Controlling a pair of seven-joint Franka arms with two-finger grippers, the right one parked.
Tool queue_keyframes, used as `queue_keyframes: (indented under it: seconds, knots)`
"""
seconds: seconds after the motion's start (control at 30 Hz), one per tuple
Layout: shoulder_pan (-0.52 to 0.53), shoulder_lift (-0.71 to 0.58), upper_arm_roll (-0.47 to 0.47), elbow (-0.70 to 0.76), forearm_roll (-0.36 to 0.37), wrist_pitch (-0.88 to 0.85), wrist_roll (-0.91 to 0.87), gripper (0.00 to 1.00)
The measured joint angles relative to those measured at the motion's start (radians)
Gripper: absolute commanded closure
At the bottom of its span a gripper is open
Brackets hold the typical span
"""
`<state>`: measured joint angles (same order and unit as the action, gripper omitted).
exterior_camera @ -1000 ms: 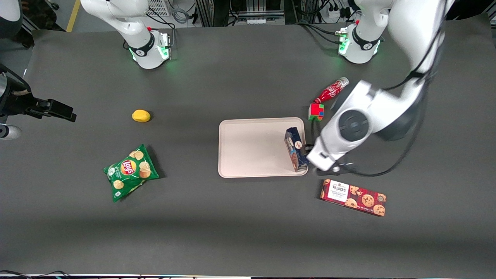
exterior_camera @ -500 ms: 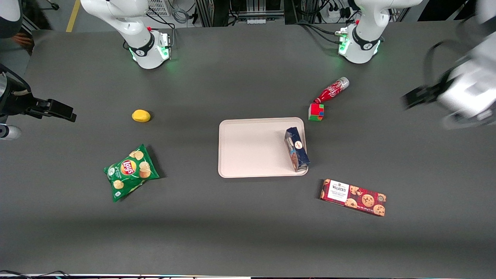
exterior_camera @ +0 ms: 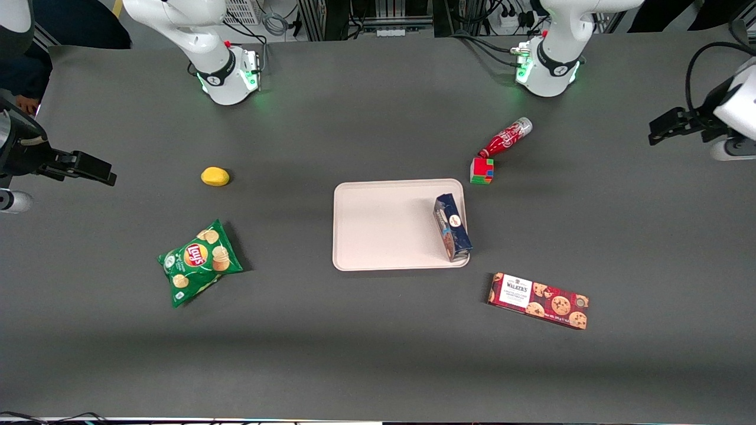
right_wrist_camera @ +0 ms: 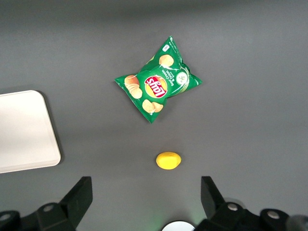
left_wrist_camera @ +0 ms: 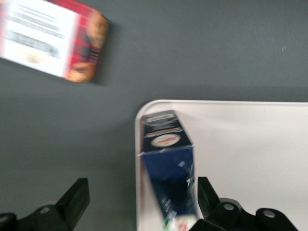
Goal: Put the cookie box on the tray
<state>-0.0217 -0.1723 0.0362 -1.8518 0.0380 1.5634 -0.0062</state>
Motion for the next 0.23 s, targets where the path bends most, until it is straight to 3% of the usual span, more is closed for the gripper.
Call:
queue_keyframes:
  seconds: [0.23]
  knots:
    - [-0.005, -0.011, -0.003, -0.007, 0.0, 0.002, 0.001, 0.0]
